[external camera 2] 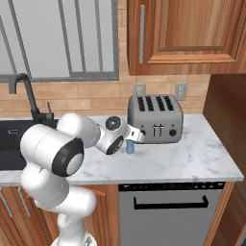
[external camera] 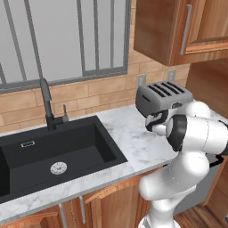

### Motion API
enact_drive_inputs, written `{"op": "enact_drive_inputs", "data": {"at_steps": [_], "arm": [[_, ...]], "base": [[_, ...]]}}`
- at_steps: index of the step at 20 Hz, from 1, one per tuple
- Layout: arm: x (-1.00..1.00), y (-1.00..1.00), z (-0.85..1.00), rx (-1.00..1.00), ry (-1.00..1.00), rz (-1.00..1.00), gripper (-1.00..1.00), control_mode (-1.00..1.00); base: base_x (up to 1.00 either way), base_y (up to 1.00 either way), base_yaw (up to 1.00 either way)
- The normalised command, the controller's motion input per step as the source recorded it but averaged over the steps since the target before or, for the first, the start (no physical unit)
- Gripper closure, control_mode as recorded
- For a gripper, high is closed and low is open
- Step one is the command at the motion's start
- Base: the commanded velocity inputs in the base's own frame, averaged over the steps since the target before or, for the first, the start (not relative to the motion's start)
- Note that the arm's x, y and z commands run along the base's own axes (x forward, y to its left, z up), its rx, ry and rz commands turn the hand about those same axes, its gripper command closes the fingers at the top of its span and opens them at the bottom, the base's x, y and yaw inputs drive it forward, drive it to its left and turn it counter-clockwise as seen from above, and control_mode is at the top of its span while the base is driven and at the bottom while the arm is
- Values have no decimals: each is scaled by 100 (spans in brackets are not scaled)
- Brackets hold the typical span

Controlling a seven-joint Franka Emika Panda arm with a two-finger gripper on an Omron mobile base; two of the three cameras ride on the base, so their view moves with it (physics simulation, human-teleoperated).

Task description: Take the bottled waters from the counter and place them in the freezer to freeze. Close the freezer door after placing the bottles.

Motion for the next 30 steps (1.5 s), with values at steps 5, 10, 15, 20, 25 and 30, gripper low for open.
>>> {"op": "enact_drive_inputs", "data": {"at_steps": [5,10,15,20,25,30], "arm": [[13,-14,-17,0,0,0,-100,-100],[5,-4,-7,0,0,0,-100,-100],[0,0,-1,0,0,0,-100,-100],[6,0,-2,0,0,0,-100,-100],[9,0,0,0,0,0,-100,-100],[12,0,0,0,0,0,-100,-100]], "base": [[0,0,0],[0,0,0],[0,0,0],[0,0,0],[0,0,0],[0,0,0]]}}
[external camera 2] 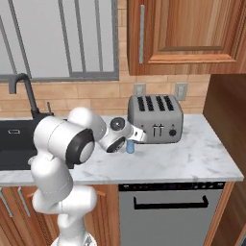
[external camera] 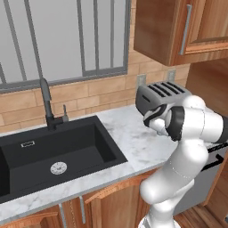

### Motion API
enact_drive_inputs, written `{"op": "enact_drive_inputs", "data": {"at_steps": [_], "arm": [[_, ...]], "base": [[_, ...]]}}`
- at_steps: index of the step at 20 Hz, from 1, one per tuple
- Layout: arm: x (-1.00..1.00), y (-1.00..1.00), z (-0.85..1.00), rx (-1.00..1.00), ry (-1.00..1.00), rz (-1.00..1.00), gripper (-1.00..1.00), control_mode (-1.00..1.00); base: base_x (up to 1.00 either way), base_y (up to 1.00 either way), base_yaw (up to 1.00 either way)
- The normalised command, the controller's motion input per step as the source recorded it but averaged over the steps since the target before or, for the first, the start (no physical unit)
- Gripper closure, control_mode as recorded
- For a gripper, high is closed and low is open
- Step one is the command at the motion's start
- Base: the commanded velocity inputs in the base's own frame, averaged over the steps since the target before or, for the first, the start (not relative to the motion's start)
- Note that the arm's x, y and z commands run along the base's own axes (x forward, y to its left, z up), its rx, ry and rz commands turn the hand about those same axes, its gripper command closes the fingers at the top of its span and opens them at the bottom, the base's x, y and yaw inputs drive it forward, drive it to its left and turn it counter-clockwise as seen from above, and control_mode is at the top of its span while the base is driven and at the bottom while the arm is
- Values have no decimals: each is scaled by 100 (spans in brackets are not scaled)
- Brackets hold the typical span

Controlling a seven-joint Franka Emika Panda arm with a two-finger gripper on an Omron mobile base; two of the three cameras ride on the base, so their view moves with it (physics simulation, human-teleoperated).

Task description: Take the bottled waters from the counter and place them in the freezer to freeze. Close the freezer door after placing the bottles.

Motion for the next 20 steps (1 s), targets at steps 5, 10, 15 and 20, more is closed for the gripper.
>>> {"op": "enact_drive_inputs", "data": {"at_steps": [5,10,15,20], "arm": [[5,0,0,0,0,0,-100,-100],[0,0,0,0,0,0,100,-100],[0,0,0,0,0,0,100,-100],[-1,0,0,0,0,0,100,-100]], "base": [[0,0,0],[0,0,0],[0,0,0],[0,0,0]]}}
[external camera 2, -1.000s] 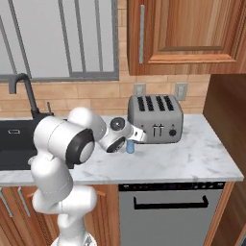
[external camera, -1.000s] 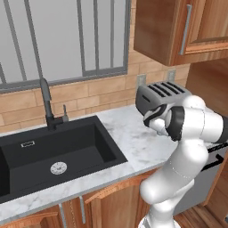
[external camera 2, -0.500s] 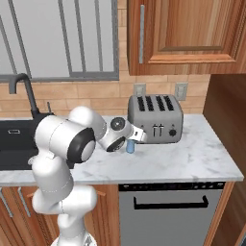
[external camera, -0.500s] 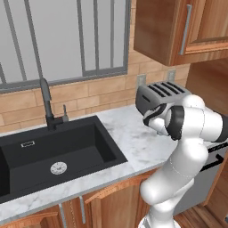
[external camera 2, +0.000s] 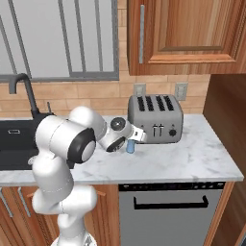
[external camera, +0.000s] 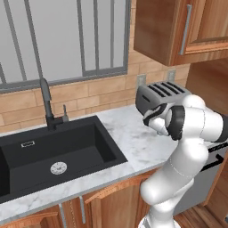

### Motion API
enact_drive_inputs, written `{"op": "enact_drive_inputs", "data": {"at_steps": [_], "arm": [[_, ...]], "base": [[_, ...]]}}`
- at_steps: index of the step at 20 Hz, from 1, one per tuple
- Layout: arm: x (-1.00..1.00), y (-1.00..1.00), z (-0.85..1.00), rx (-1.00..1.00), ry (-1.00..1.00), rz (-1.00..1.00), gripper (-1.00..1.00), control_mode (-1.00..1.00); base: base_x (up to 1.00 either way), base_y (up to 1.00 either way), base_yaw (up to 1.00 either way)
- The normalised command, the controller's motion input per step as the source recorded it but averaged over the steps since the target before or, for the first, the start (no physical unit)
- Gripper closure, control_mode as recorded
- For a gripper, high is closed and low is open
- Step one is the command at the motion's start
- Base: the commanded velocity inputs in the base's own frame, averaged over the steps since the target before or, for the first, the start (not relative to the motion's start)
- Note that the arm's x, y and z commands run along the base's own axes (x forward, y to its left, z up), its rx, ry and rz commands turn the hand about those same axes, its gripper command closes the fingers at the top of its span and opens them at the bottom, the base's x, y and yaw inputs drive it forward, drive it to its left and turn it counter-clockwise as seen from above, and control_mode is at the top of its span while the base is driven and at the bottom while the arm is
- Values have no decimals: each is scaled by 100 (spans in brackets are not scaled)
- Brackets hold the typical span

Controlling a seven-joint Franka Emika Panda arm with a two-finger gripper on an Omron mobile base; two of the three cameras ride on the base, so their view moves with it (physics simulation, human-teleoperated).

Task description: Take the bottled waters from the counter and place them in the freezer to freeze. Close the freezer door after placing the bottles.

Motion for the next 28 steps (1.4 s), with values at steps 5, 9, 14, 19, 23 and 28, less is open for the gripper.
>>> {"op": "enact_drive_inputs", "data": {"at_steps": [5,9,14,19,23,28], "arm": [[-35,0,40,0,-3,0,100,-100],[-77,0,82,0,-8,8,100,-100],[-99,25,96,-1,-17,19,100,-100],[-44,34,100,-2,-4,18,100,-100],[-7,13,100,0,28,16,100,-100],[-70,8,68,3,14,15,100,-100]], "base": [[0,0,0],[0,0,0],[0,0,0],[0,0,0],[0,0,0],[0,0,0]]}}
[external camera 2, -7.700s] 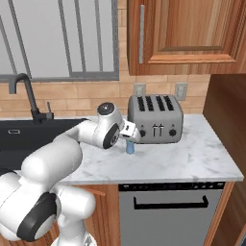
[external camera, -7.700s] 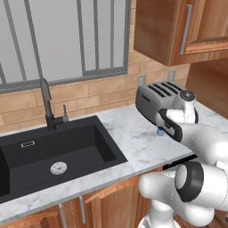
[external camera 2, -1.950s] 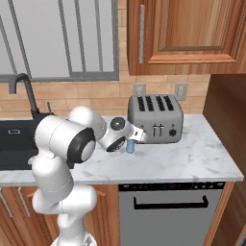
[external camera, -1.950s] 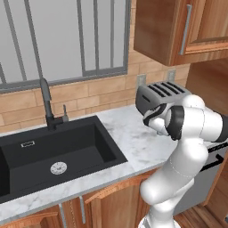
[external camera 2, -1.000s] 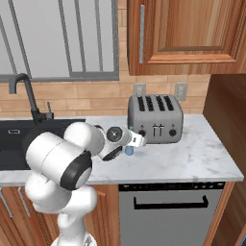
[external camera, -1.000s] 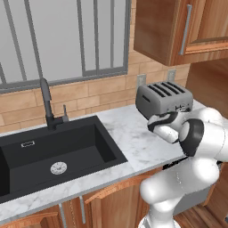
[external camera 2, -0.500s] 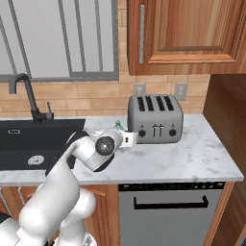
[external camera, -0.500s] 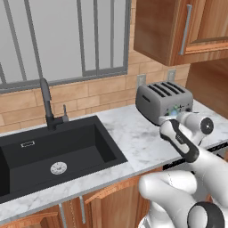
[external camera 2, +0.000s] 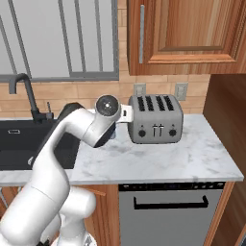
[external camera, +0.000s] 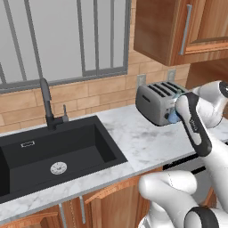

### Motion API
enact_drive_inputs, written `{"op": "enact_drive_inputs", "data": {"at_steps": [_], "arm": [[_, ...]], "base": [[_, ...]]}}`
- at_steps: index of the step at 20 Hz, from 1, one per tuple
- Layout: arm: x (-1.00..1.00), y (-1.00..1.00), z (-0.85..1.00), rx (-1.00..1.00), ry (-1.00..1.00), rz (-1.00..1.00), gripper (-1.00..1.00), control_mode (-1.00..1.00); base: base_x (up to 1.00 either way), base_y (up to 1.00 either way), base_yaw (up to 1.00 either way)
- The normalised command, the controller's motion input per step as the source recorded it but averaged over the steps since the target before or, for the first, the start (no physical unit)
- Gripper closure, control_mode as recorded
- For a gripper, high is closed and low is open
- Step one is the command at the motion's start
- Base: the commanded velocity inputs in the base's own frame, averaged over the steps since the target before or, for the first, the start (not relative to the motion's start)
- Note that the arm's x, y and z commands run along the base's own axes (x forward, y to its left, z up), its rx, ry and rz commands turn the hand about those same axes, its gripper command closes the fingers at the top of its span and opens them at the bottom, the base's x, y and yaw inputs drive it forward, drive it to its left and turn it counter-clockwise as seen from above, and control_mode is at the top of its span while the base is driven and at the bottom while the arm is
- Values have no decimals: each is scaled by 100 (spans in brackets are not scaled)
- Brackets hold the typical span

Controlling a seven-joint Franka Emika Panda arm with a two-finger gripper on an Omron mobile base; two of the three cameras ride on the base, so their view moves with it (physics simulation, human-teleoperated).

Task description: Take the bottled waters from the counter and place them in the freezer to freeze. Close the freezer door after placing the bottles.

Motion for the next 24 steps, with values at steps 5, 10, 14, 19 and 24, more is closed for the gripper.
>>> {"op": "enact_drive_inputs", "data": {"at_steps": [5,10,14,19,24], "arm": [[-99,19,34,4,-3,22,100,-100],[-100,28,8,0,-25,25,100,-100],[-92,46,52,0,-21,24,100,-100],[-56,48,80,0,-1,13,100,-100],[-21,15,25,2,9,5,100,-100]], "base": [[0,0,0],[0,0,0],[0,0,0],[0,0,0],[0,0,0]]}}
